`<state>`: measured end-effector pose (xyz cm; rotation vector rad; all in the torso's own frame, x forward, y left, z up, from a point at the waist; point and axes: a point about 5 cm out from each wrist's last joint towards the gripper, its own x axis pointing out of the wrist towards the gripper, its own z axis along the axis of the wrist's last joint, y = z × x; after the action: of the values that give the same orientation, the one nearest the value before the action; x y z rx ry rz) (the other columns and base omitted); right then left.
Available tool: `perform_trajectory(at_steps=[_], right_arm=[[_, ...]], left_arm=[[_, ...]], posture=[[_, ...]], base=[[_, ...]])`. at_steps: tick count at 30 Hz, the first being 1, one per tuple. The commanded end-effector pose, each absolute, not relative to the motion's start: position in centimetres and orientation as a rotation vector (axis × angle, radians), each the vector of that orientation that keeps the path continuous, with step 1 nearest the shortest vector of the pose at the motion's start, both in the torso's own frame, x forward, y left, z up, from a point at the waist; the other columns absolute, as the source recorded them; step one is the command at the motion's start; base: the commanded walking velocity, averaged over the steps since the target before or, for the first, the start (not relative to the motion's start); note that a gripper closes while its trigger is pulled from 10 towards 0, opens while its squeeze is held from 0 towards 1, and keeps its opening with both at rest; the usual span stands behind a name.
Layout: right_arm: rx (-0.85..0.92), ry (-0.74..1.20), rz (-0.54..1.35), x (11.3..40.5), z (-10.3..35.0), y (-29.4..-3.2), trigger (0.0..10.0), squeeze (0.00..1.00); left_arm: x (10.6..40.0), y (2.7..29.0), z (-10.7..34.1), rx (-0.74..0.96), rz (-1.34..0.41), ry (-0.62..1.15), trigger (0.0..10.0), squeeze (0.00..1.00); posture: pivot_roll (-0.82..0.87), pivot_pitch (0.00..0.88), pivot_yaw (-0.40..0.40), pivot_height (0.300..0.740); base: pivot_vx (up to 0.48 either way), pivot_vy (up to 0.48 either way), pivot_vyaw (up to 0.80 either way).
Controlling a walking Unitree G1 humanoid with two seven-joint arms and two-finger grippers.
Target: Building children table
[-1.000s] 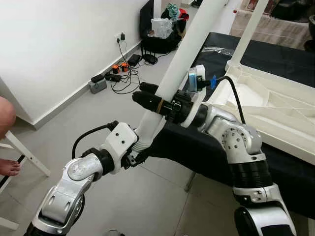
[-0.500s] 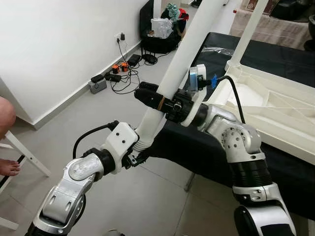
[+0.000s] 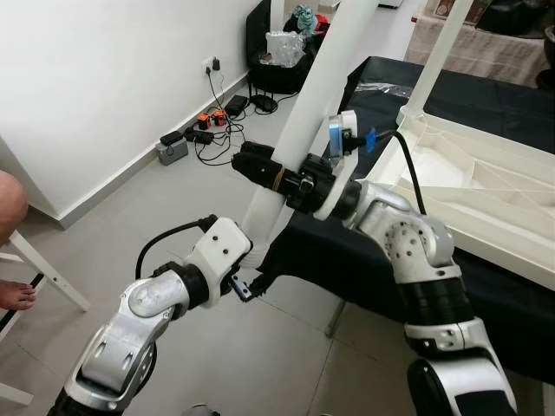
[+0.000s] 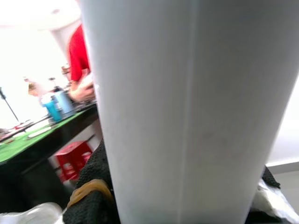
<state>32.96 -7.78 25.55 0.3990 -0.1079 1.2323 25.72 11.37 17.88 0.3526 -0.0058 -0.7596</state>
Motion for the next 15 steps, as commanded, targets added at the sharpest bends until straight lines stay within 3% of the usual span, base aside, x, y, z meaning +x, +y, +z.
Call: perform_trajectory(at_steps=[1,13,15], right_arm=[[0.39,-0.155,1.184,33.4,26.2,-8.3,0.0,0.0],[0.391,-0.236,0.832,36.7,27.5,-10.8,0.0,0.0],[0.329,-0.285,0.639,37.7,28.0,-12.0,0.0,0.0]], left_arm=[[25.9,11.6,17.4,0.363,-0.75,0.013,10.0,0.0],[25.6,11.8,17.3,0.346,-0.694,0.011,10.0,0.0],[25.7,11.8,17.6,0.349,-0.636,-0.028,10.0,0.0]], posture=[[0.05,0.076,-0.05,0.74],[0.05,0.077,-0.055,0.74],[0.05,0.076,-0.058,0.74]], base=[[0.0,0.0,0.0],[0.0,0.0,0.0],[0.0,0.0,0.0]])
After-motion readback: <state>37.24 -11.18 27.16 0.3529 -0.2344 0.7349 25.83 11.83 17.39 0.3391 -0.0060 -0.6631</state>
